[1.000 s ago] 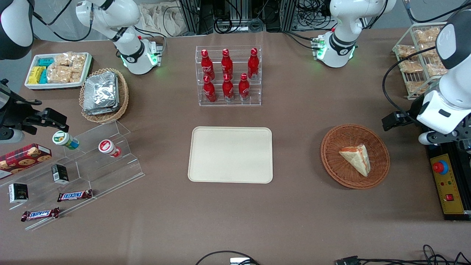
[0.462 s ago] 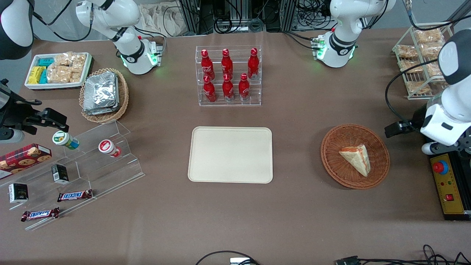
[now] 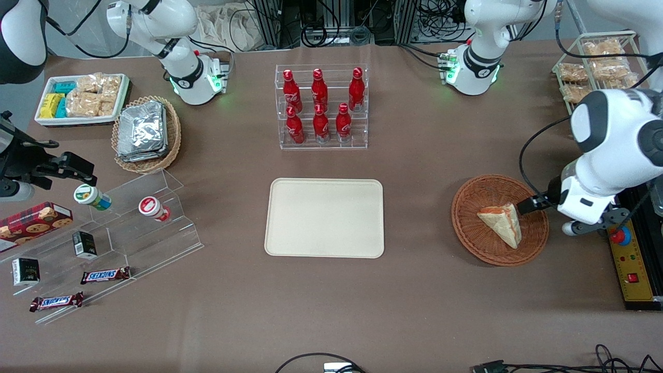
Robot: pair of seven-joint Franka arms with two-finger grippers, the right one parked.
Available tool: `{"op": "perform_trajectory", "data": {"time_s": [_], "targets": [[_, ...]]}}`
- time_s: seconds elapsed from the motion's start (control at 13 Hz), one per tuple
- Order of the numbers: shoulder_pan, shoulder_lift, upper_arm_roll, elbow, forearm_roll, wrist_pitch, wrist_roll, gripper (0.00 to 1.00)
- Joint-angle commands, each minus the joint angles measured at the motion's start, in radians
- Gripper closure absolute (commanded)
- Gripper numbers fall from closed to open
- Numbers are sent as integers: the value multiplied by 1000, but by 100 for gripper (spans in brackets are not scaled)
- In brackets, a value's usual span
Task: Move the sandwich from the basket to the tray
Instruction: 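Lower the open left gripper over the wrapped sandwich in the basket, then close the left gripper on the sandwich's end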
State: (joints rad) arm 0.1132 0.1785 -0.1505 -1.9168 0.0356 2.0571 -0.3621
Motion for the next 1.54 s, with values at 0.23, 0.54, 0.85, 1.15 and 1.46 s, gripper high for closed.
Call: {"op": "perform_trajectory", "data": {"time_s": [0.23,0.54,0.85,1.15,1.46], "targets": [[20,117,-4,-33,-11,126,-202,0],[13,177,-6,-37,-10,163,-304,0],[13,193,-6,-91,-13,205,-331,0],[11,225,-6,-110,-8,239,-365,0],[9,237,-8,-82,-6,238,-383,55]]}}
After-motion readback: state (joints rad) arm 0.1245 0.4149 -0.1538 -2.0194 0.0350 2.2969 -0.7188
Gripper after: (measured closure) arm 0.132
